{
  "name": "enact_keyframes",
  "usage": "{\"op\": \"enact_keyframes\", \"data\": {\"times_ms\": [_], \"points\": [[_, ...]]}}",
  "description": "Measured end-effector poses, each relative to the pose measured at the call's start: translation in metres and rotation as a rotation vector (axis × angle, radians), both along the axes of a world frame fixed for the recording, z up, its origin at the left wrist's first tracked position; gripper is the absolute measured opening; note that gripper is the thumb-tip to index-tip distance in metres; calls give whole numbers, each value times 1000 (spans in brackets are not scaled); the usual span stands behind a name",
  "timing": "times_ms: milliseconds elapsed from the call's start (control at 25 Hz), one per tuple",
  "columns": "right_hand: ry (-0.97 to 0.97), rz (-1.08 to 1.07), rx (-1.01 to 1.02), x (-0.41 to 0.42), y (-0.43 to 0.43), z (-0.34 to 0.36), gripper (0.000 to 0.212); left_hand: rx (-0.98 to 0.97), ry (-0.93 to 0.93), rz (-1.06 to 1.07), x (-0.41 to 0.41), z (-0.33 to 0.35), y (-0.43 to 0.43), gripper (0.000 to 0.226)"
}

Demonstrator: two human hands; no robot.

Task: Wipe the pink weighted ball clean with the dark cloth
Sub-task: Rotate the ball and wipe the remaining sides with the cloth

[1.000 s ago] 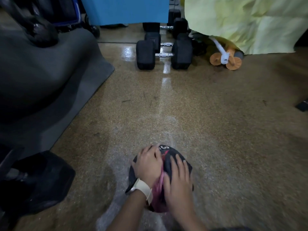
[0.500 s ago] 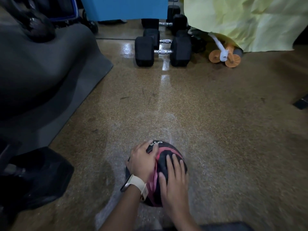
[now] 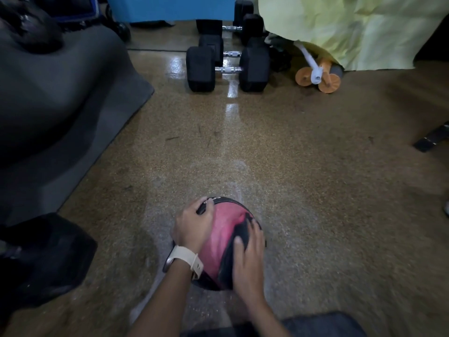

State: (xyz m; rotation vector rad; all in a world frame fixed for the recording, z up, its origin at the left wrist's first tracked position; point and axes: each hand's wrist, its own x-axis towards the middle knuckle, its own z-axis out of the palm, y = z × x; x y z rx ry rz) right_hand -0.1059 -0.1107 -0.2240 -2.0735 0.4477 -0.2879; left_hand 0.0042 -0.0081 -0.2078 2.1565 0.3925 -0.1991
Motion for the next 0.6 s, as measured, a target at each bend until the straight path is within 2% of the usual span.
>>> {"op": "enact_keyframes", "data": {"times_ms": [80,120,160,200,280,320,400,480,520,560,600], "points": [[183,-173,304,44,-32,-1,38,-20,-4,71,-11,0,-1,49],[295,-193,352,61,-41,3,33,-32,-3,110,-15,1,0,54],[322,-175,304,69,-39,9,34,-34,5,135,-15,2,0,57],[278,-128,156,68,-31,16,37,-25,28,142,-11,3,1,59],[93,25,-110,41,3,16,52,15,83,136,1,6,2,59],[5,79,-137,18,17,14,57,20,102,128,5,7,4,58],[-72,-42,18,-9,18,-2,57,-8,109,127,3,6,6,53],[50,-261,358,13,-7,-8,55,20,107,124,4,6,6,51],[171,-291,377,36,-20,-9,50,39,108,121,4,7,4,52],[264,-246,292,57,-28,-1,44,48,114,122,3,10,2,53],[310,-143,122,75,-26,14,40,51,119,124,2,11,1,52]]}}
